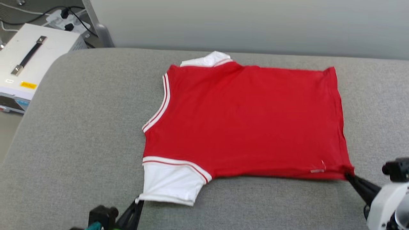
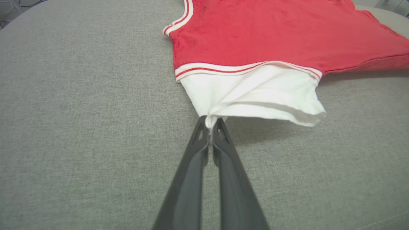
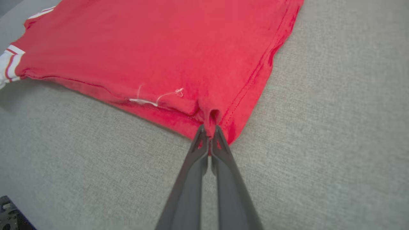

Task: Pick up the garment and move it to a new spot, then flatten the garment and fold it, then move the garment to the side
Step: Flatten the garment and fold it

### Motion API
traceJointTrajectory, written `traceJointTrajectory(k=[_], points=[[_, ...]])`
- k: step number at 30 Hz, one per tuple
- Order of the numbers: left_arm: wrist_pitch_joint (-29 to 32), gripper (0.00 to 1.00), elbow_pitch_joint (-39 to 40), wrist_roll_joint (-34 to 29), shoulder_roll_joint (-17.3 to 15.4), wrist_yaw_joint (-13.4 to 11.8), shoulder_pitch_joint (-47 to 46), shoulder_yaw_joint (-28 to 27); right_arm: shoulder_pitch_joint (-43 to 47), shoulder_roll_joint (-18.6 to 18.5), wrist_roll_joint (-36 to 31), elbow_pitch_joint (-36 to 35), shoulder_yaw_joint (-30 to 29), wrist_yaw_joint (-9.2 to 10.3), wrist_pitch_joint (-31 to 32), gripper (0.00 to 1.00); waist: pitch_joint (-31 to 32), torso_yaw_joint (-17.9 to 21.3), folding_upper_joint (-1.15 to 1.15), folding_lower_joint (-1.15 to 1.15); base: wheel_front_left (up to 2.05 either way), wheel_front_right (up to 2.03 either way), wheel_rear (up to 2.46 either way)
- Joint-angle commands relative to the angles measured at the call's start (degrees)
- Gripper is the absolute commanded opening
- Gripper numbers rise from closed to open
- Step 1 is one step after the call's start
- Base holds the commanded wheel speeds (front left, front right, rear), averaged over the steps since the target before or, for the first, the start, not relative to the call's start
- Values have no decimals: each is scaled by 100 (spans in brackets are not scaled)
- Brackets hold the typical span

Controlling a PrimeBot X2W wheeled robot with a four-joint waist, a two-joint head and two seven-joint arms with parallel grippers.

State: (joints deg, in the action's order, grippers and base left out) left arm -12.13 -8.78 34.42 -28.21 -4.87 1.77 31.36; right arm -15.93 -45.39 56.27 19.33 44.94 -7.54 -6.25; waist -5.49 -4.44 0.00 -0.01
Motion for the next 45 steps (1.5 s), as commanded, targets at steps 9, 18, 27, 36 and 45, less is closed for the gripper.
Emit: traceJointTrajectory(k=[9,18,27,36,45], points=[[504,0,274,573,77,-13,888,207,1613,-34,157,-558,-736,5,334,0,382,-175,0,1,0,0,0],[593,0,491,464,-132,-80,857,213,2417,83,-37,-1051,-1641,5,810,0,395,-203,0,1,0,0,0],[586,0,375,6,-182,118,-321,213,2145,445,-391,-1359,-2247,5,1199,0,241,-102,0,1,0,0,0],[567,0,-410,-156,-32,532,-1796,136,1438,747,-428,-1338,-2470,5,1420,0,-282,110,0,1,0,0,0],[276,0,-1833,-360,338,966,-3302,243,503,819,-295,-909,-2466,5,1393,0,-984,162,0,1,0,0,0]])
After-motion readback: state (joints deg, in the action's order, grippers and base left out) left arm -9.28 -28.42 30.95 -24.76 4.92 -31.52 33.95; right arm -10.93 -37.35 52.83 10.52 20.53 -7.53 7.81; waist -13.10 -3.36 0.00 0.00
